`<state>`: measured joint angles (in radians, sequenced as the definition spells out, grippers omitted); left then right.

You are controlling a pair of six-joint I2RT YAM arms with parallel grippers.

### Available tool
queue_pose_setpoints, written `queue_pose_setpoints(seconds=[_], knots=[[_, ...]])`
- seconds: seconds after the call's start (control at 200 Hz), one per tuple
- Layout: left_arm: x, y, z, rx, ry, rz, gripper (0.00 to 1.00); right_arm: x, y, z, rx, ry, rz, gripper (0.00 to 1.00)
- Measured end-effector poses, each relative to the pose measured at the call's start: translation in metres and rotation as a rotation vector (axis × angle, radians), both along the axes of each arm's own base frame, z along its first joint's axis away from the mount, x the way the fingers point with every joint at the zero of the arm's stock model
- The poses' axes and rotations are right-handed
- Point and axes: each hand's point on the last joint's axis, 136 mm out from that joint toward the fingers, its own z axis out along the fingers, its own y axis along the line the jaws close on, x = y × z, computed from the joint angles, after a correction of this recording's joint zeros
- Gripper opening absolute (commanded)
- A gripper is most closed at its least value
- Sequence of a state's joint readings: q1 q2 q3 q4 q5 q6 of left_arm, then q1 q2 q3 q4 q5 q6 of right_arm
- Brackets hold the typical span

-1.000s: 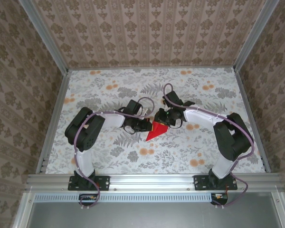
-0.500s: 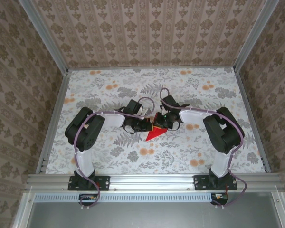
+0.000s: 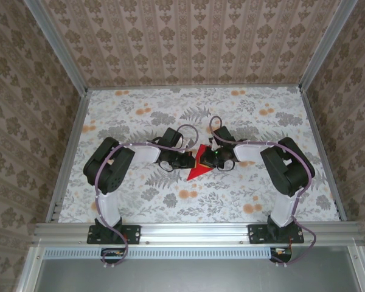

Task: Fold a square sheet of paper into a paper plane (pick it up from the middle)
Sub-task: Fourth fold the wing at the center of the table.

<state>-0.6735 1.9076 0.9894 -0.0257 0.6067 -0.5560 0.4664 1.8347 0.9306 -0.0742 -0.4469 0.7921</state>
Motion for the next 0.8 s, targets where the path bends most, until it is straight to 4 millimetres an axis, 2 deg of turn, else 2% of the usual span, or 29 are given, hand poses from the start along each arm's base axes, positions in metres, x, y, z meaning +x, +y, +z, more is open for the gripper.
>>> queue_pose_setpoints(seconds=[0.27, 0.54, 0.625, 0.8], knots=[[0.002, 0.0, 0.005, -0.005, -0.013, 0.003, 0.02, 0.0, 0.0, -0.001, 0.019, -0.004, -0.001, 0.08], [0.01, -0.007, 0.046, -0.093, -0.086, 0.039, 0.07, 0.0, 0.0, -0.001, 0.02, -0.006, -0.001, 0.08], [0.009, -0.008, 0.046, -0.101, -0.083, 0.043, 0.06, 0.0, 0.0, -0.001, 0.02, -0.006, -0.001, 0.08], [-0.004, -0.007, 0.034, -0.081, -0.041, 0.038, 0.05, 0.0, 0.0, 0.0, 0.023, 0.0, -0.009, 0.08]])
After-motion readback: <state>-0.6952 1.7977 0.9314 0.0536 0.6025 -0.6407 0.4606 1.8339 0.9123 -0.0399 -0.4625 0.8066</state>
